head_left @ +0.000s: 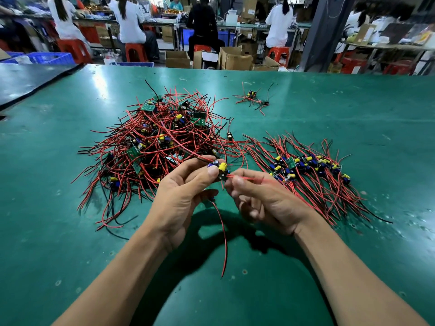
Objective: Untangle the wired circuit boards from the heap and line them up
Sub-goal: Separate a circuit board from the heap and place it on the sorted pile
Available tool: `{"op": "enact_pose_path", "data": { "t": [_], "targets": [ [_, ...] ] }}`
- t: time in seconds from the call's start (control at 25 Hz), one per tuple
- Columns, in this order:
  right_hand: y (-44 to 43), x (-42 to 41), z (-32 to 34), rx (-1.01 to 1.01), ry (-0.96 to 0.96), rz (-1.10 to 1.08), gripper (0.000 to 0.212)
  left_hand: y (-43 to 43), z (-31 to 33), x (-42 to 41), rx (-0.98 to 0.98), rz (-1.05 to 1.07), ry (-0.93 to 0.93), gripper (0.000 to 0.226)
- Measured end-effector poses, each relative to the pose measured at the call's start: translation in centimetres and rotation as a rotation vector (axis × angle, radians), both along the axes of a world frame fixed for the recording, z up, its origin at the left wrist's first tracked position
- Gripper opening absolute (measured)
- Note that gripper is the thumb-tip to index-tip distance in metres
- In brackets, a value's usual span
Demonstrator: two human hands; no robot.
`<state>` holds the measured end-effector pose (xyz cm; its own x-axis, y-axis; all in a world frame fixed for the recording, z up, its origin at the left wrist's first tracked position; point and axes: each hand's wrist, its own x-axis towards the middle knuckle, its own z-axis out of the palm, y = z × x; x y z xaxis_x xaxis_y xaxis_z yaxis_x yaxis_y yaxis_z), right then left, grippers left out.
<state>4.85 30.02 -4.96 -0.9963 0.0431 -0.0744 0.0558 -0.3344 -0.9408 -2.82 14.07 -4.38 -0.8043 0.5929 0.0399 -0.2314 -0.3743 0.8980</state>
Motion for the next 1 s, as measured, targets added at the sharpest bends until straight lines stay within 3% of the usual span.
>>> {"op": "enact_pose_path", "data": {
  "t": [0.2,0.48,0.56,0.64,0.72,0.8,1.0],
  "targets": [
    [-1.2,-1.3,-0.7,-0.067,0.111,-0.263,0.009,0.4,-0.6,-0.2,0.018,0.119,0.030,0.042],
    [0.0,-0.5,0.1,-0.240,0.029,-0.094,0.017,0.4,-1.1,0.1,-0.076,-0.259,-0.083,0.038],
    [0.3,-0.1,0.2,-0.229,-0.026,-0.009,0.018,0.6,-1.0,0.2,-0.063,-0.279,-0.165,0.029],
    [0.5,0.1,0.2,-0.136,-0.074,0.047,0.022,0.6,-0.8,0.2,-0.084,-0.279,-0.219,0.035],
    [0.6,0.0,0.0,-0.024,-0.100,0.039,0.023,0.5,-0.9,0.1,-0.131,-0.299,-0.180,0.038],
    [0.5,-0.3,-0.2,0.029,-0.092,-0.013,0.023,0.3,-1.0,0.3,-0.145,-0.322,-0.148,0.026],
    [0.3,-0.7,-1.2,-0.048,-0.064,-0.099,0.016,0.4,-1.0,0.4,-0.176,-0.348,-0.189,0.012]
  ]
}}
